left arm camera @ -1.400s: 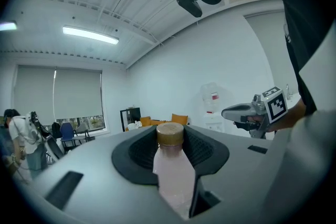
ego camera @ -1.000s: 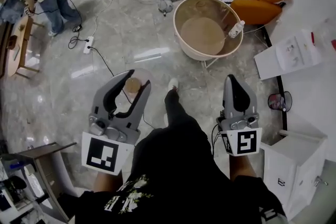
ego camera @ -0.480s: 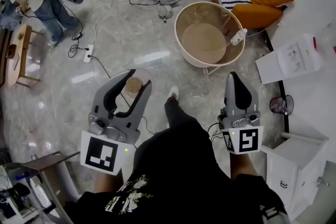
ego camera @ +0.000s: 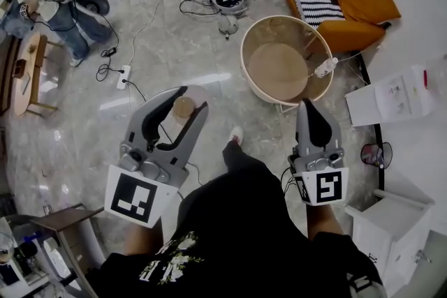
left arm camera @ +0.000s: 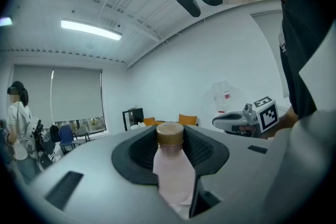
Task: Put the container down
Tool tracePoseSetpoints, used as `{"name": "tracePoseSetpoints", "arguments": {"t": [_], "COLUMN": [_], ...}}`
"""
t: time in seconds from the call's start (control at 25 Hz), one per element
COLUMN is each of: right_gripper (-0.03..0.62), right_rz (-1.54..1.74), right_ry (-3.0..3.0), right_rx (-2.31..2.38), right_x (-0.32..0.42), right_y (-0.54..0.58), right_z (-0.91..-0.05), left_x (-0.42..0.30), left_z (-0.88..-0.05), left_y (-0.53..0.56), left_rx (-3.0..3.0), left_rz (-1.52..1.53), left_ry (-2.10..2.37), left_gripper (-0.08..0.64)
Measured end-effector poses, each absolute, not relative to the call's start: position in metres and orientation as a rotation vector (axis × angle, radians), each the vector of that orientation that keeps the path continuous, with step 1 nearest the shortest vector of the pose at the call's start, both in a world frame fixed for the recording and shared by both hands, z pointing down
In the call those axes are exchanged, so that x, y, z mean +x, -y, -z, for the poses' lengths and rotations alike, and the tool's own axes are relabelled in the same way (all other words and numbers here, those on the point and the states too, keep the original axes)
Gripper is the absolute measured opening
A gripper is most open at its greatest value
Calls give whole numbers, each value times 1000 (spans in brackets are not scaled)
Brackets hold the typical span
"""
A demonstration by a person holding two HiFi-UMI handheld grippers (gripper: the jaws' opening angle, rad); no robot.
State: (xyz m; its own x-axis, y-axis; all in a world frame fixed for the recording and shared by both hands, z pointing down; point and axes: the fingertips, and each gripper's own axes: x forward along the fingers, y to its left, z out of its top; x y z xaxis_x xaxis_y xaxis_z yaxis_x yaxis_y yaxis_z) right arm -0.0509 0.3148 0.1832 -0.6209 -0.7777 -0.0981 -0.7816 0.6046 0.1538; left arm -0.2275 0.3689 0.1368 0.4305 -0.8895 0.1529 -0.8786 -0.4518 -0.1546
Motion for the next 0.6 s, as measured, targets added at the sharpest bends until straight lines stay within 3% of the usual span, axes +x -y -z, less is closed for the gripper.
{"name": "tracePoseSetpoints", "arguments": {"t": [0.6], "right_gripper": [-5], "right_rz": [-325], "right_ry": [-2855], "right_rx": [-1353], "right_x": [-90], "right_y": [-194], "right_z": [-185], "left_x": [-263], "left_z": [-124], "left_y": [-246], "left_rx": [-2670], "left_rz": [291], "left_ry": [-1563], "left_gripper": [149]}}
